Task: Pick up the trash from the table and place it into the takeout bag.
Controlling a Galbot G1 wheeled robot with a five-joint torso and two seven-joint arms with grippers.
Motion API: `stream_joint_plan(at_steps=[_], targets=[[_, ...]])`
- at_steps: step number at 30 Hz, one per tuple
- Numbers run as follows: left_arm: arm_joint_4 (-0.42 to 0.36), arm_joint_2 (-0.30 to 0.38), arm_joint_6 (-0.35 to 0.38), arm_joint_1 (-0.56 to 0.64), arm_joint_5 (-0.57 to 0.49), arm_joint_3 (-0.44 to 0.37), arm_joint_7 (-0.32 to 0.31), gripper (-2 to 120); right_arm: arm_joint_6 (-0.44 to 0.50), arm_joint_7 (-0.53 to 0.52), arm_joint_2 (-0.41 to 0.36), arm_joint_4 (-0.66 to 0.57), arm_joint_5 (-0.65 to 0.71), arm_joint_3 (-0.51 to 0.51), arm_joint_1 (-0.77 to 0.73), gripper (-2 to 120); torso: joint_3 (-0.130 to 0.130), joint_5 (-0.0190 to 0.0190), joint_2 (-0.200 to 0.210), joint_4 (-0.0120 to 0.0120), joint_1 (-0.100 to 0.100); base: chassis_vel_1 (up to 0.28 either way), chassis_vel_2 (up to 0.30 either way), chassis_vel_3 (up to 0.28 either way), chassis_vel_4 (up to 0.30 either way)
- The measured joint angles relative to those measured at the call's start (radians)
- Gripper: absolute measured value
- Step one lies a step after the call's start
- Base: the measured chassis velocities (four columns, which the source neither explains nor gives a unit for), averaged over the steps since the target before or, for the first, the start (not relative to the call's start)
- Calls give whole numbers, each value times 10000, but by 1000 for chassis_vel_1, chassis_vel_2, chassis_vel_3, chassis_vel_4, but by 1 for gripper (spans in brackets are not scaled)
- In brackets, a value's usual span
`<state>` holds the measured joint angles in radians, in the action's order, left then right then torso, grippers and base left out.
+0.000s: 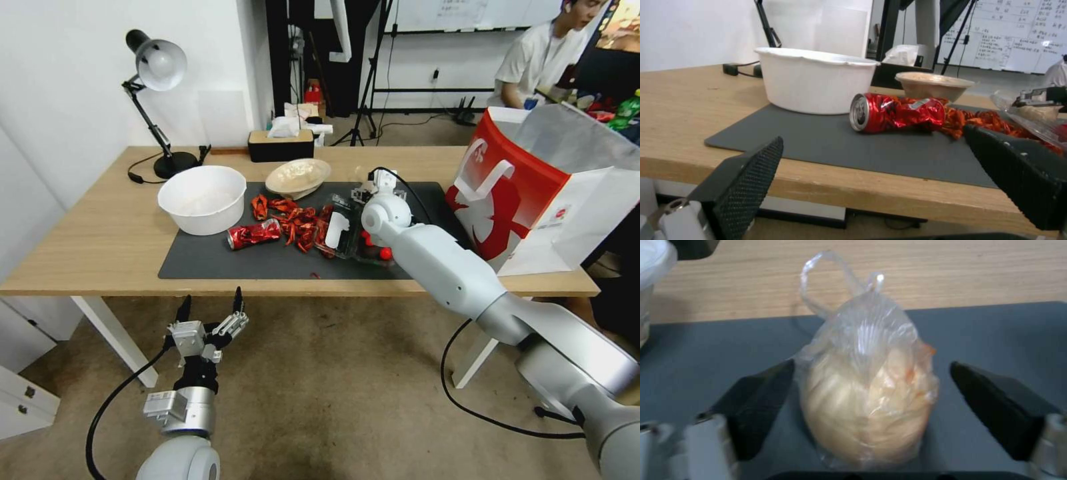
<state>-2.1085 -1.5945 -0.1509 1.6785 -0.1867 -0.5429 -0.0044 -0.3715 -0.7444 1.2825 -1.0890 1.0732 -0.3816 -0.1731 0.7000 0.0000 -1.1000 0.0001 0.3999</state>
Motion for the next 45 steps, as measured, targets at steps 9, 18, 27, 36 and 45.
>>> stream_joint_plan(at_steps=[9,18,27,36,45], targets=[[101,4,-51,-35,-41,-27,-4,100,-63,-29,94,113,-67,1,-2,54,-1,0,-1,-1,1,0,0,0,0],[181,-25,-92,-68,-21,9,-5,100,-151,-132,11,64,-46,61,-45,21,-1,0,0,-1,0,0,0,0,0],[191,-32,-108,-59,-11,5,-4,100,-167,-192,4,31,-39,178,-75,3,-1,1,0,-1,0,0,0,0,0],[210,-34,-144,-38,15,25,-3,100,65,-310,-506,-1281,160,584,-169,3,0,2,0,-1,1,0,0,0,0],[198,-50,-143,-61,68,95,10,100,660,-65,-1842,-4765,337,1033,-330,3,0,1,0,0,0,0,0,0,0]])
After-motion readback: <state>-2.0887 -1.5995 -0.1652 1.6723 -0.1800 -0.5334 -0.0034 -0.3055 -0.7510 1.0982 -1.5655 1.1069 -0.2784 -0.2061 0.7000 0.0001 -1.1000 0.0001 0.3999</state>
